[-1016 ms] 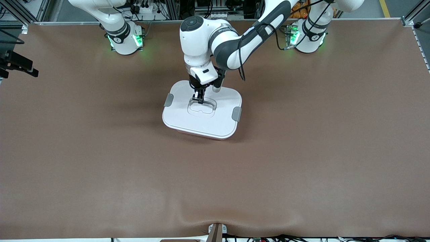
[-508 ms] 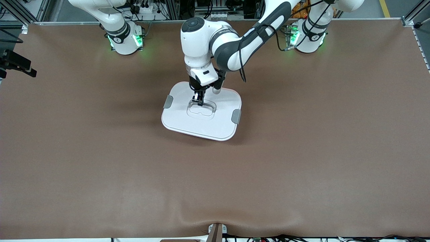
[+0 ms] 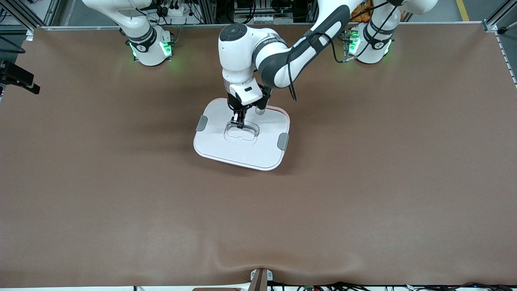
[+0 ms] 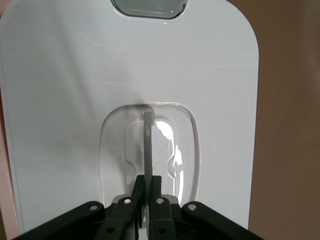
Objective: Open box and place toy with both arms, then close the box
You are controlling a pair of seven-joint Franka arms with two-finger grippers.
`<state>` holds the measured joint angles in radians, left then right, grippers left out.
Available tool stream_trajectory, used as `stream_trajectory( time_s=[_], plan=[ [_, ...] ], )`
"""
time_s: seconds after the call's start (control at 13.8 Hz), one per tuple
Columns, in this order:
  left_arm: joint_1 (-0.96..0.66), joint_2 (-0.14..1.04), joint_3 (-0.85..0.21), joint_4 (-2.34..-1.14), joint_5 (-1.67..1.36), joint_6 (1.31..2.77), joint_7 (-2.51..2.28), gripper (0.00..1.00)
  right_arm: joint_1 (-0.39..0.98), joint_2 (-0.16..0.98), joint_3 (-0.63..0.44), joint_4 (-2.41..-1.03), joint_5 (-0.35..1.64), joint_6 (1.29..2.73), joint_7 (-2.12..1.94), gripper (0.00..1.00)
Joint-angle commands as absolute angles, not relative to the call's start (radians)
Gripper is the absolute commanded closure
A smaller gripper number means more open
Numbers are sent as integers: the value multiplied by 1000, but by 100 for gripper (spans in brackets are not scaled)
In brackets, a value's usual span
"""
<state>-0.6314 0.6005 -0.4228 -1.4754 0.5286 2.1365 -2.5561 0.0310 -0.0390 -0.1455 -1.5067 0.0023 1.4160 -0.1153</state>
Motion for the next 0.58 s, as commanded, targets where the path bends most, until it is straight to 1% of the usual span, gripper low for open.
stream_trajectory(
  time_s=[0.0,0.36,0.51],
  plan=[
    [-627,592,-430,-1499,529,2152,-2582,100,35,-51,-146,-1506,-11,1420,-124,0],
    [-624,588,-430,-1505,511,2152,-2597,100,40,-51,-141,-1506,-5,1420,-123,0],
    [-614,586,-428,-1515,515,2180,-2644,100,41,-51,-141,-1506,0,1420,-123,0]
  ],
)
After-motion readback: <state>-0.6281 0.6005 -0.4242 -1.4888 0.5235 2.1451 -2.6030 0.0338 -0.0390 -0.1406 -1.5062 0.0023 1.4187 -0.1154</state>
